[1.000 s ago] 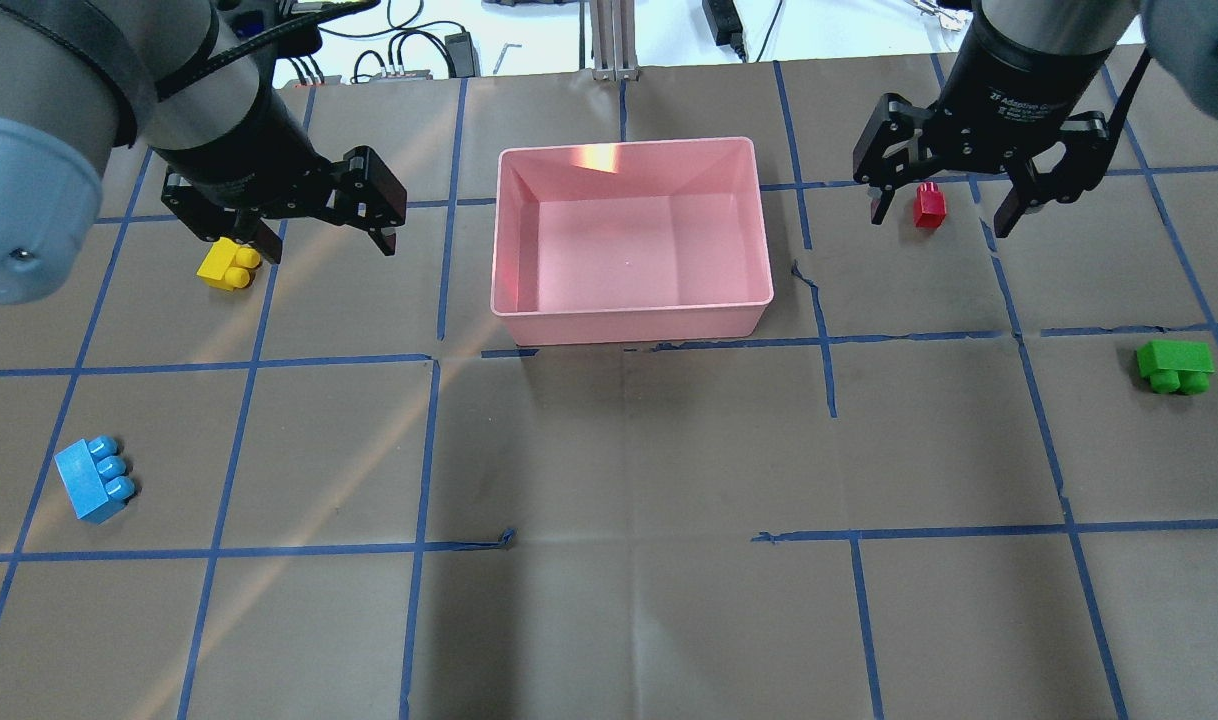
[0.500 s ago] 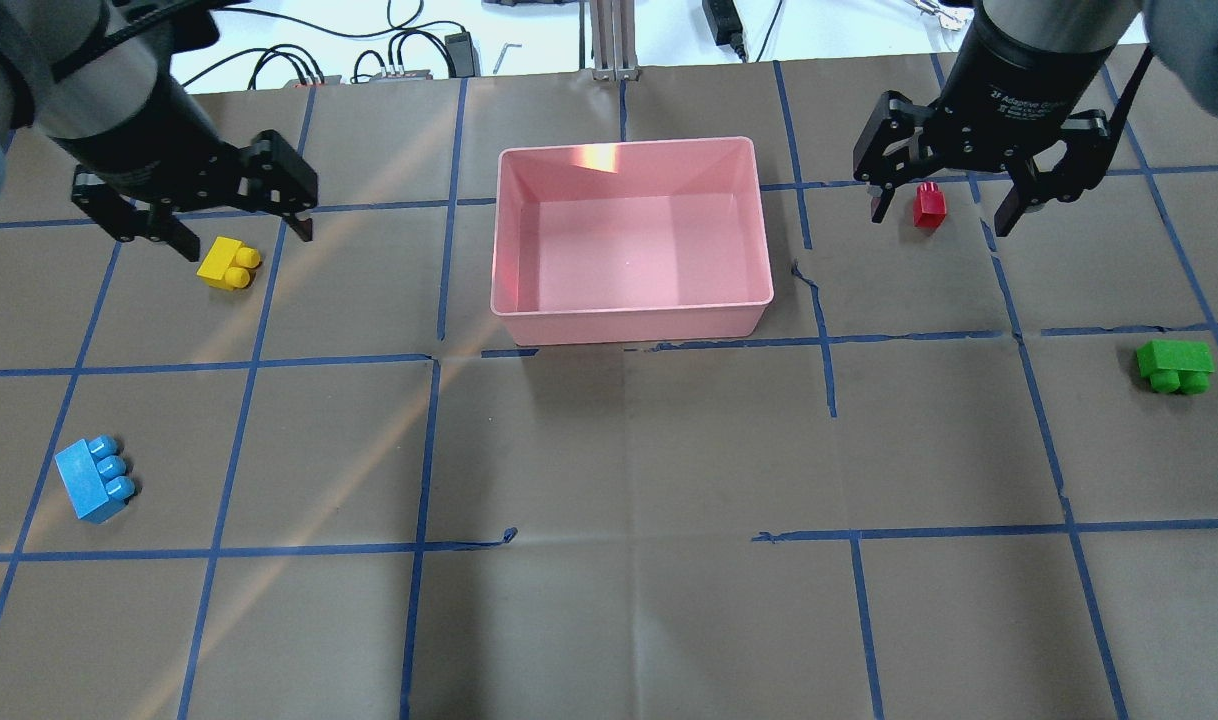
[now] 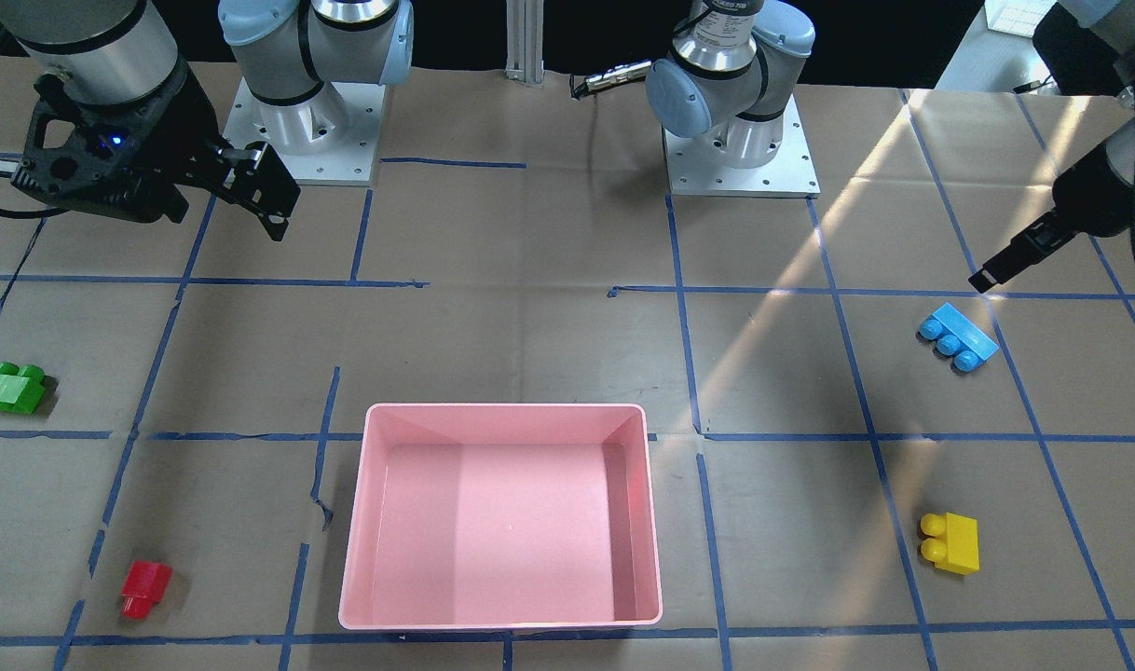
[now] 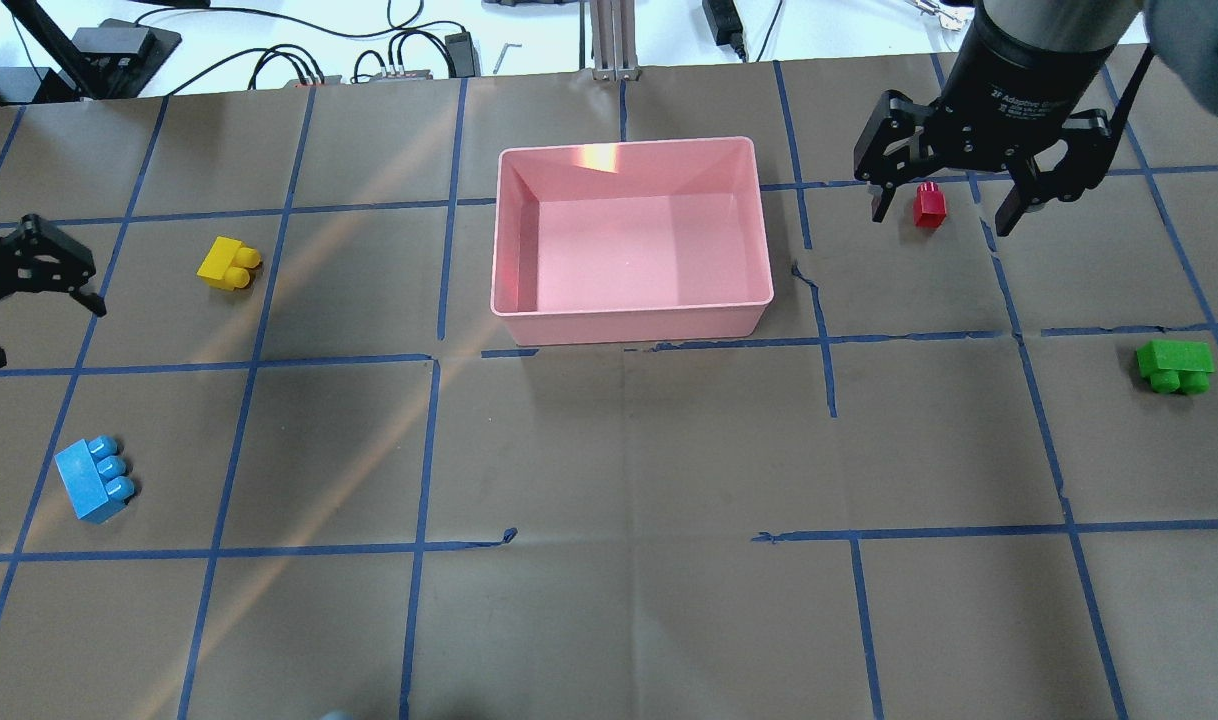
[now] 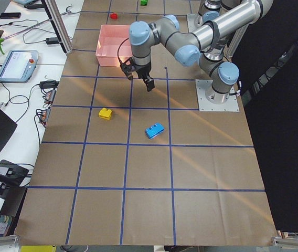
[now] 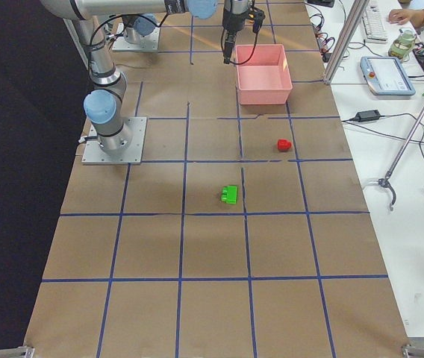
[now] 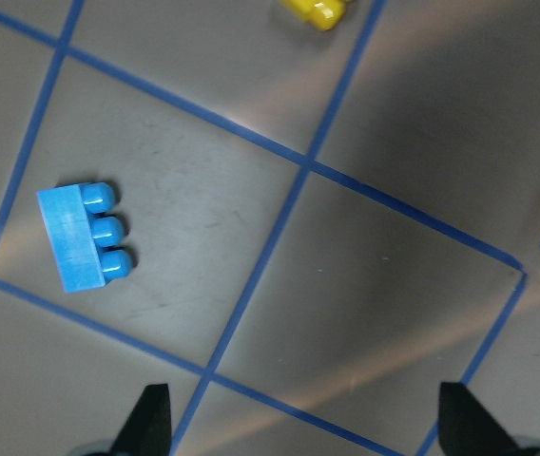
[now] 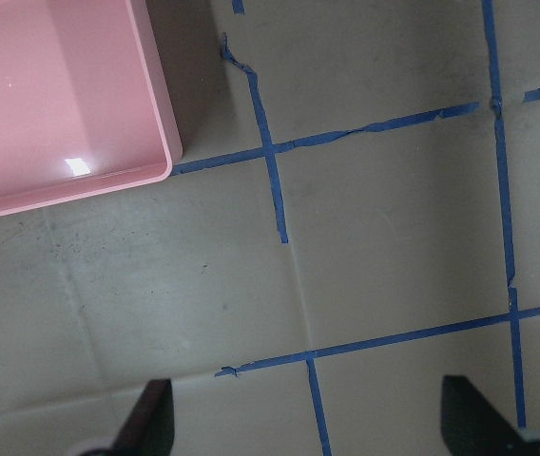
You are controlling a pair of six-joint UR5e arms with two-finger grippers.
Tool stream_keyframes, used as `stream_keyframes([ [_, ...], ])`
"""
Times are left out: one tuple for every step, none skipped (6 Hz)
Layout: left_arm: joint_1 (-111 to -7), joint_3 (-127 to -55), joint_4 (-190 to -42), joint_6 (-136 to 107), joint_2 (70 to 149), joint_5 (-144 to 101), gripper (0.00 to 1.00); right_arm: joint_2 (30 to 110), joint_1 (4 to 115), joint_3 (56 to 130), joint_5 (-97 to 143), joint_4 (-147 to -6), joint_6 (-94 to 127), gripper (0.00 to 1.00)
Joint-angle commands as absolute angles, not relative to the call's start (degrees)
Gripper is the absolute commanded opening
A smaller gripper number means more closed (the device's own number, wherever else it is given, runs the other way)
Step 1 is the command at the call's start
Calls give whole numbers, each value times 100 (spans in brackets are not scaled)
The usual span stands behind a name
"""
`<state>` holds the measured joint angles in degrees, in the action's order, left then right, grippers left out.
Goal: Put all blocks into box
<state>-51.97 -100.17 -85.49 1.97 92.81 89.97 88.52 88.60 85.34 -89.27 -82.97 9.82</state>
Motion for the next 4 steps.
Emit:
stream_keyframes([
  [-4484, -10160, -7985, 229, 10060, 9305, 99, 8842, 8851, 8525, -8947, -8297, 949, 100],
  [-4474, -10360, -7458, 176, 10177, 9299, 99, 8824, 8781, 8551, -9008, -8332, 679, 100],
  [-4465, -10963, -6479, 237, 10204, 9299, 99, 8816, 8606, 8578, -9061, -8663, -359, 100],
  [-4447, -11473, -5390, 681, 10256, 9308, 99, 8815, 8126, 8604, -9088, -8727, -595, 100],
])
